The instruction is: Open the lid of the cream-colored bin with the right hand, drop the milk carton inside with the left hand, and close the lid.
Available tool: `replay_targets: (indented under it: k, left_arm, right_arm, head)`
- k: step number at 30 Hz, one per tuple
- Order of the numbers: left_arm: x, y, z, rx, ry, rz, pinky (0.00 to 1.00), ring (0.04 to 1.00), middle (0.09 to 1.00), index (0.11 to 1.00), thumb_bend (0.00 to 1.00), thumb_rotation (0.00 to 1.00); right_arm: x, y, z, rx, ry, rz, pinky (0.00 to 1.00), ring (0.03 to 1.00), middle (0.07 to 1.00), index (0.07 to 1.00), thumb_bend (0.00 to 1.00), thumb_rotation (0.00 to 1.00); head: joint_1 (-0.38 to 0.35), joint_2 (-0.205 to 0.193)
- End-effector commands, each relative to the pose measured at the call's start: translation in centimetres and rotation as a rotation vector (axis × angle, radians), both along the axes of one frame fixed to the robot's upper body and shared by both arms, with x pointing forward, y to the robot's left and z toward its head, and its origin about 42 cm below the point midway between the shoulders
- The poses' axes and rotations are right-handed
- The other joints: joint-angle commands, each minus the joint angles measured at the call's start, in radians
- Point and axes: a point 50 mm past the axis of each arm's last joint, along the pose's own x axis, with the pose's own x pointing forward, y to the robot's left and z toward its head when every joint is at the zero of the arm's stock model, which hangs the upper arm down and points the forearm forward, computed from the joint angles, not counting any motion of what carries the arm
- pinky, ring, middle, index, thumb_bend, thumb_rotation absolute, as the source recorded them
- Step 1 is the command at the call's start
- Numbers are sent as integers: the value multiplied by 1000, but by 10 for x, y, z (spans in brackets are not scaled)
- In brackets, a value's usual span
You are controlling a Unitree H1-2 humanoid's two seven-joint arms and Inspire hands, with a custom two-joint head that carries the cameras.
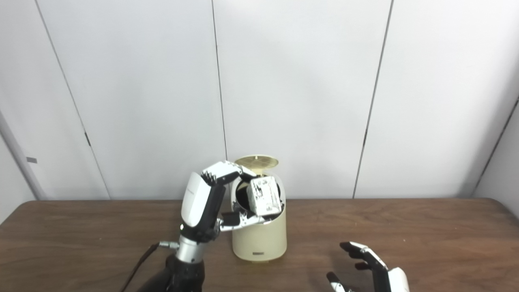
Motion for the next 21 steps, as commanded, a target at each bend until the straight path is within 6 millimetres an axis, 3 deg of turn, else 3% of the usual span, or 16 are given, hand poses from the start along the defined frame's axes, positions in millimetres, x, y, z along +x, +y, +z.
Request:
replay_targets:
  k: [1,18,21]
  left_arm:
    - [14,0,36,-37,-122,-12,555,478,465,487,505,0]
    - [45,18,33,7,17,5,536,481,469,484,505,0]
    - [47,18,33,-2,33,3,535,482,468,485,505,0]
  right_arm:
    - [-9,21,-16,49,45,7,613,709,715,693,300,175]
    - [-14,31,-21,53,33,20,625,714,713,680,304,225]
    - [-16,32,-19,61,29,16,631,719,716,681,304,170]
  head:
    - [-3,-3]
    - [-46,-19]
    - [-48,-8]
